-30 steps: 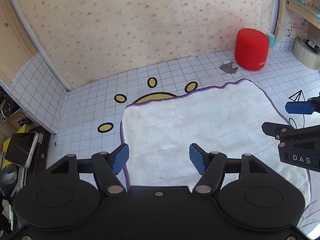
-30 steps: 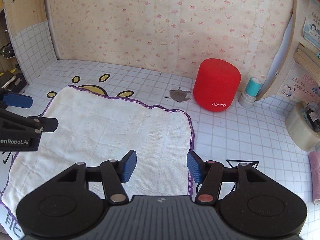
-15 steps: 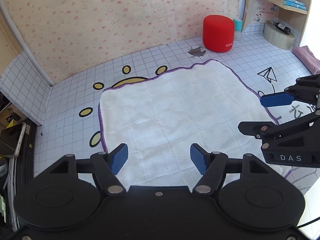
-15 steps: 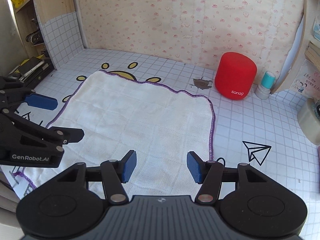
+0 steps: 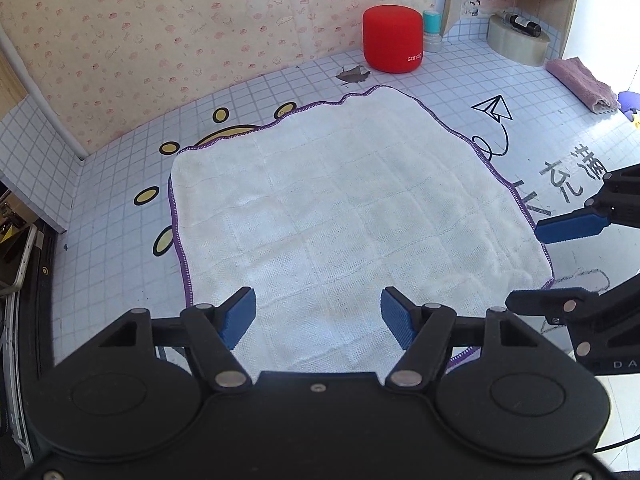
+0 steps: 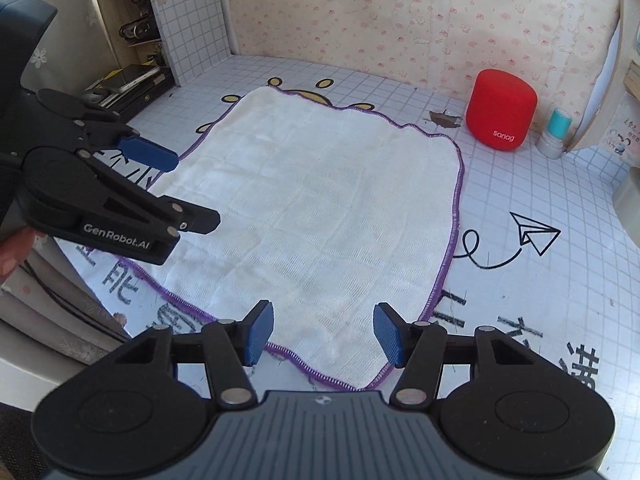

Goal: Fold towel
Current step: 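Raise both open grippers above the flat towel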

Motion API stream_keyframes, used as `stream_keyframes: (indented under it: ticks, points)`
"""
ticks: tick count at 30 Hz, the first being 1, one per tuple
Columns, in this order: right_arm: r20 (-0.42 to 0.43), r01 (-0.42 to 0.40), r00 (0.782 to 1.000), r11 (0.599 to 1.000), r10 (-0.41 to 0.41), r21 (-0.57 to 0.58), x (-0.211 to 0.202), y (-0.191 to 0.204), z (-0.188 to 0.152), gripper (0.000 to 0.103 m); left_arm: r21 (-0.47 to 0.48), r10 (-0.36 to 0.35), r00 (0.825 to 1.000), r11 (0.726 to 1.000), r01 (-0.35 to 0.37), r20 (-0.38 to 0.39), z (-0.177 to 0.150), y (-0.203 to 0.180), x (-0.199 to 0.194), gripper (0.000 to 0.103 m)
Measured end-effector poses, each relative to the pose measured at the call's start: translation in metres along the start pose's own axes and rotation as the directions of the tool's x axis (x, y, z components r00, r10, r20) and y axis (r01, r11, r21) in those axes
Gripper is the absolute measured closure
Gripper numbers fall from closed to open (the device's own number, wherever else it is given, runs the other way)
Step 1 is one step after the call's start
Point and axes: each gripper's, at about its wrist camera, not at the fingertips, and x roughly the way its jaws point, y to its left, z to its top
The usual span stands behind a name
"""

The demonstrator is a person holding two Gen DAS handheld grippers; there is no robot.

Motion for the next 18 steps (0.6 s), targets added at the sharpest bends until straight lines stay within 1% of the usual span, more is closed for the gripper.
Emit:
stream_keyframes:
  ticks: [5,13,15,17,18]
  points:
    - [-0.018,-0.004,1.0,1.0,0.005,0.008,0.002,0.0,-0.007,0.052,0.003,-0.003,1.0,1.0,0.003,-0.006,-0.004,-0.003,0.0,0.032]
    - [-0.056,0.018,0.998,1.0,-0.019,-0.013,0.011,0.001,-0.019,0.052,-0.011,0.0,1.0,1.0,0.0,-0.012,-0.008,0.0,0.0,0.032]
    - [-0.046,0.023,0.999,0.999,-0.024,-0.028,0.012,0.002,-0.021,0.053,-0.012,0.0,1.0,1.0,0.0,-0.018,-0.01,0.0,0.001,0.032]
    - [-0.042,0.023,0.999,0.999,-0.024,-0.023,0.011,0.001,-0.022,0.054,-0.011,0.002,1.0,1.0,-0.002,-0.024,-0.012,0.001,0.003,0.032]
    - [-0.041,0.025,0.999,0.999,-0.026,-0.021,0.011,0.0,-0.022,0.058,-0.01,0.003,1.0,1.0,-0.003,-0.026,-0.013,0.0,0.003,0.032]
